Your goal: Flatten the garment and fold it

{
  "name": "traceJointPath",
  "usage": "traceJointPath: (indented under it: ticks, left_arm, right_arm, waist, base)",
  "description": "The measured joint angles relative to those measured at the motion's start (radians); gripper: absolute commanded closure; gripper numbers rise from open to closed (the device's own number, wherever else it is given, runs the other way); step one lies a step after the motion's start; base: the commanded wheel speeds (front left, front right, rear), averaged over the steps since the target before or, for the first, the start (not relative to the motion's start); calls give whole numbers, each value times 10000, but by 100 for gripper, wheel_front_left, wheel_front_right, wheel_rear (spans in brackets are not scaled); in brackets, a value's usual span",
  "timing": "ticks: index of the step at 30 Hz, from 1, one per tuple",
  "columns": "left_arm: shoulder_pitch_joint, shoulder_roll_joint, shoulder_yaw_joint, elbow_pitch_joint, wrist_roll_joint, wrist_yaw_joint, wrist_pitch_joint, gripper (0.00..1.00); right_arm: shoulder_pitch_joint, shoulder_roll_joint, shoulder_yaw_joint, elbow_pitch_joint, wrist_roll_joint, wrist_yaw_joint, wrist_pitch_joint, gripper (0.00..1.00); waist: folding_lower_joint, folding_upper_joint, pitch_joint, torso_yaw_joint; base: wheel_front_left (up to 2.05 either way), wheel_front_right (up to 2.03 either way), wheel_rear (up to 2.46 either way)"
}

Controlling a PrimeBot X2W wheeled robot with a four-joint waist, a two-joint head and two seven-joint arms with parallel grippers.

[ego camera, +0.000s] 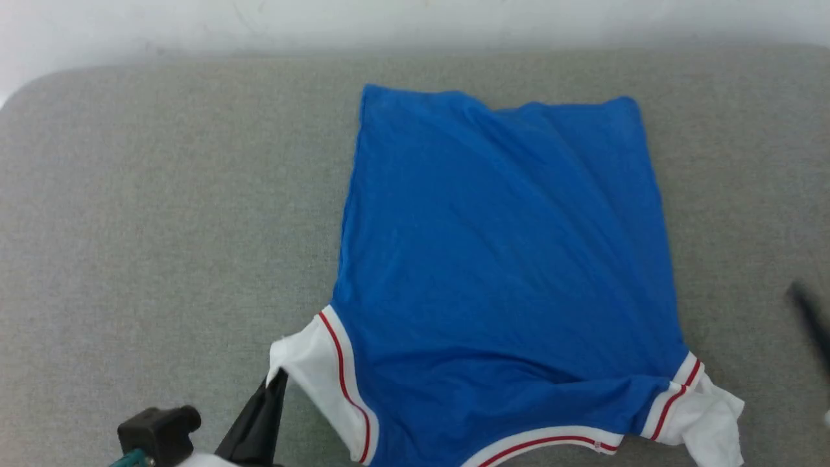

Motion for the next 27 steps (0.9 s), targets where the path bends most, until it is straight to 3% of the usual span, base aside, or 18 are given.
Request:
traceJointPath:
  ticks: [4,8,13,18,27]
  left_arm:
    - [-376,-65,-228,-387,215,73,-4,100]
    - [-762,-90,-380,-598,479,84,-19,100]
    - [-1318,-265,-621,-755,746,88,-132,100]
    - [-1878,-366,-861,-840,1081,98,-215,100]
    - [-2714,-771,-1523,-872,1444,65,-337,100]
  right_arm:
    - [-1715,-495,-901,-1498,-48,0,1076,0]
    - [-4452,-828,-884,-1634,-203,0,2313,0]
    - [-7863,-844,-251,205,-642,0,3551,0]
    - [-9949,-1005,514,1946,-1708,0,4293,0]
    - [-10702,-581,752,4295,-2849,0,5218,0]
  waist:
    - [0,0,429,111]
    - [1,0,990,238]
    - [3,0,1816,429]
    - [2,0,2714,706]
    - [2,0,4134,1370]
  base:
    - [0,0,0]
    - [0,0,0]
    - [0,0,0]
    - [0,0,0]
    - [0,0,0]
